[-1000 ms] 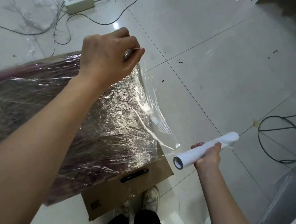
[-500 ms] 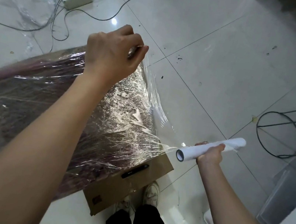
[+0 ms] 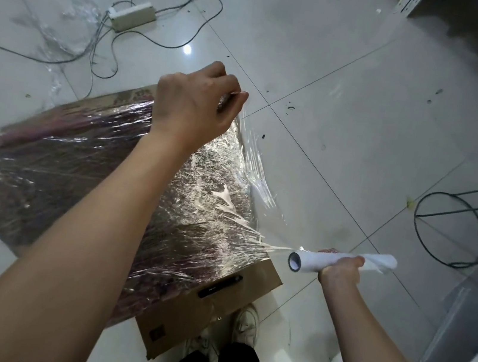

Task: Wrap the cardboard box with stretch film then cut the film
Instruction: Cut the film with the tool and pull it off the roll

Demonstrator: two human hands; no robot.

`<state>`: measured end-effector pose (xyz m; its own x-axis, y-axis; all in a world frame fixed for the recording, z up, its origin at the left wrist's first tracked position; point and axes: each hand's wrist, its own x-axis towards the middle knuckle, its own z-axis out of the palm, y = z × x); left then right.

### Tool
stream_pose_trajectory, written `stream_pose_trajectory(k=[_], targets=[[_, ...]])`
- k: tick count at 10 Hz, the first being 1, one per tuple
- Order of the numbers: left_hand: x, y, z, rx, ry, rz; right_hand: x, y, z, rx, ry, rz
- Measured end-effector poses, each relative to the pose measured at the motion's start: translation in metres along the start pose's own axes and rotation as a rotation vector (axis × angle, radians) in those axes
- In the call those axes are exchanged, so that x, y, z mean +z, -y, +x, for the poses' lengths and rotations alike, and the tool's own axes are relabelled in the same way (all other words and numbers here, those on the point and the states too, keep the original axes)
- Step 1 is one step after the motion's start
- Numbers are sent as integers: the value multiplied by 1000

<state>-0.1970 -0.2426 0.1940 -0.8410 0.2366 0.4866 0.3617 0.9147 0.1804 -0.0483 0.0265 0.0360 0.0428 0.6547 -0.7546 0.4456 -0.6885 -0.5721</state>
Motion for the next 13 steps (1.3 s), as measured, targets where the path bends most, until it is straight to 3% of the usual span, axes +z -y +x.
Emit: stream_pose_trajectory(k=[2, 6, 7, 8, 9, 12, 13], targets=[[1, 1, 1, -13, 11, -16, -2, -6, 7, 173, -54, 194], [2, 3, 2, -9, -13, -3, -18, 4, 17, 134, -149, 150], [-2, 8, 3, -16, -17, -8, -43, 7, 28, 16, -93, -13], [0, 9, 6, -24, -7, 8, -64, 14, 45, 9, -119, -33], [3, 5, 6, -1, 9, 18, -70, 12, 61, 74, -204, 127], [0, 0, 3, 4, 5, 5, -32, -27, 32, 67, 133, -134], [0, 1, 1, -4, 5, 7, -25, -36, 17, 97, 197, -79]])
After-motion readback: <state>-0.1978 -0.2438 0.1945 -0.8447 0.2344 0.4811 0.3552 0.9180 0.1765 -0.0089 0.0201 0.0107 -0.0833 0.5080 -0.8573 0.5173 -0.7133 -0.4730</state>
